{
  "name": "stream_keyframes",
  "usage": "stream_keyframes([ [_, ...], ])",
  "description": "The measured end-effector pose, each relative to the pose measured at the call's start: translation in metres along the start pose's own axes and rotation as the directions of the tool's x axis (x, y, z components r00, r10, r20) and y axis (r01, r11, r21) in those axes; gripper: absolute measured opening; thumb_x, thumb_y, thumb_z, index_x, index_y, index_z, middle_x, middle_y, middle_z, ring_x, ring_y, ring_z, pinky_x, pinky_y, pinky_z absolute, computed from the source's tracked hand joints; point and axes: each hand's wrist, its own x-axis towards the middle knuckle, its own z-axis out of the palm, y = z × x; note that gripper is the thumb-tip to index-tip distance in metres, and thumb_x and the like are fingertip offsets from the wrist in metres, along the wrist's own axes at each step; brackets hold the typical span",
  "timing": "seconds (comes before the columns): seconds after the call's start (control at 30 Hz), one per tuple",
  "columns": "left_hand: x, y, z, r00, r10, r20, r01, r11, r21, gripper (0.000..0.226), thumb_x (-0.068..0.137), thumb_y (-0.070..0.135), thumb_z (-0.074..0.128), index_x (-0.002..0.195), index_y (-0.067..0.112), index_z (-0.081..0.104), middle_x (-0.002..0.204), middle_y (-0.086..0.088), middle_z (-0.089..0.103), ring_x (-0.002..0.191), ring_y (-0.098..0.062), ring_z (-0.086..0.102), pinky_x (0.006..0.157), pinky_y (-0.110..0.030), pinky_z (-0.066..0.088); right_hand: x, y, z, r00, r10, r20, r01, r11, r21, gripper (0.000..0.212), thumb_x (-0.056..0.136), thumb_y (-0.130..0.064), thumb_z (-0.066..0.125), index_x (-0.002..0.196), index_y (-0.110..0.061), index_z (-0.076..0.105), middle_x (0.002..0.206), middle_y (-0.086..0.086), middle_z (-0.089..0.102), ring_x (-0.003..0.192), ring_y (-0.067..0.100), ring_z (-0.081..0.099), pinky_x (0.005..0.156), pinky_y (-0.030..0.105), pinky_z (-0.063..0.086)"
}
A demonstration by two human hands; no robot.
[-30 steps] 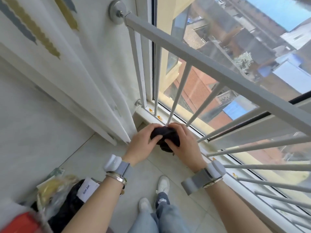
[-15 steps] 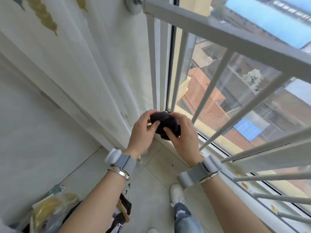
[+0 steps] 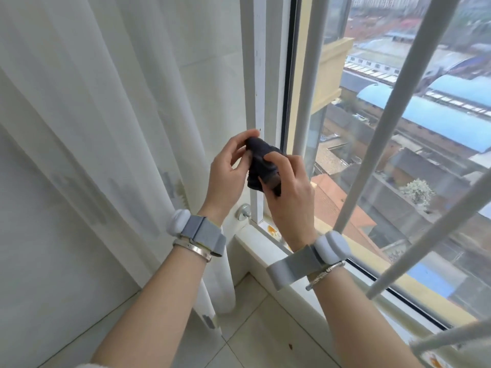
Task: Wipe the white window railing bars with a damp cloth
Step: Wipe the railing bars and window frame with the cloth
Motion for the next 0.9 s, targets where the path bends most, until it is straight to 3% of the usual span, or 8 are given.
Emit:
stream_keyframes([
  [0.13,0.005,-0.017,0.001,0.996,0.079,-0.044,-0.078,0.997,0.013,0.034,0.095,0.011,0.047,0.126,0.024,0.050,0.127,0.006,0.055,0.119,-0.007,0.049,0.088,-0.013,0.045,-0.005,0.005,0.022,0.993,0.024,-0.114,-0.020,0.999,0.038,0.064,0.074,0.003,0.066,0.128,-0.020,0.040,0.099,0.007,0.051,0.081,0.012,0.048,0.066,0.014,0.033],
  [0.23,0.004,-0.025,0.001,0.992,0.117,-0.049,-0.116,0.993,0.023,0.035,0.096,0.018,0.048,0.130,0.027,0.044,0.132,0.012,0.047,0.123,-0.006,0.044,0.086,-0.007,0.042,-0.010,0.007,0.029,0.981,-0.013,-0.196,0.011,1.000,-0.013,0.059,0.074,0.003,0.067,0.126,-0.015,0.045,0.098,0.008,0.051,0.080,0.010,0.045,0.065,0.013,0.030],
  [0.4,0.026,-0.015,-0.004,0.991,0.129,-0.027,-0.130,0.990,-0.057,0.041,0.096,0.036,0.038,0.137,0.029,0.037,0.142,0.011,0.039,0.131,-0.005,0.036,0.112,-0.035,0.029,0.008,0.005,0.022,0.939,-0.206,-0.274,0.165,0.972,-0.165,0.049,0.076,-0.004,0.064,0.120,-0.016,0.046,0.104,0.010,0.048,0.080,0.027,0.056,0.055,0.023,0.038],
  [0.6,0.053,0.022,-0.011,0.968,0.250,0.021,-0.250,0.968,0.034,0.047,0.098,0.043,0.026,0.143,0.026,0.027,0.148,0.006,0.032,0.135,-0.009,0.031,0.114,-0.037,0.025,0.060,-0.006,0.012,0.875,-0.339,-0.346,0.275,0.935,-0.222,0.026,0.083,-0.012,0.058,0.109,-0.011,0.052,0.116,0.004,0.034,0.090,0.029,0.059,0.053,0.025,0.043],
  [0.67,0.062,0.032,-0.015,0.966,0.256,0.029,-0.257,0.965,0.045,0.054,0.091,0.050,0.031,0.141,0.030,0.029,0.147,0.006,0.034,0.134,-0.010,0.033,0.113,-0.041,0.026,0.086,-0.012,0.012,0.845,-0.399,-0.356,0.313,0.909,-0.275,0.027,0.082,-0.011,0.055,0.109,-0.011,0.053,0.115,0.004,0.034,0.090,0.028,0.056,0.052,0.030,0.047],
  [0.8,0.076,0.040,-0.024,0.950,0.311,0.007,-0.310,0.948,0.068,0.044,0.092,0.040,0.045,0.135,0.037,0.037,0.141,0.011,0.041,0.124,-0.004,0.043,0.108,-0.047,0.034,0.140,-0.031,0.007,0.805,-0.443,-0.395,0.320,0.885,-0.338,0.038,0.076,0.000,0.055,0.110,-0.016,0.057,0.110,0.007,0.041,0.091,0.028,0.048,0.049,0.028,0.045],
  [0.9,0.087,0.046,-0.022,0.939,0.344,-0.013,-0.341,0.935,0.095,0.036,0.097,0.031,0.042,0.133,0.032,0.041,0.137,0.013,0.045,0.122,-0.005,0.046,0.106,-0.044,0.037,0.165,-0.043,0.007,0.844,-0.392,-0.365,0.291,0.908,-0.303,0.042,0.071,0.008,0.056,0.107,-0.014,0.063,0.115,0.014,0.049,0.099,0.033,0.048,0.050,0.028,0.042],
])
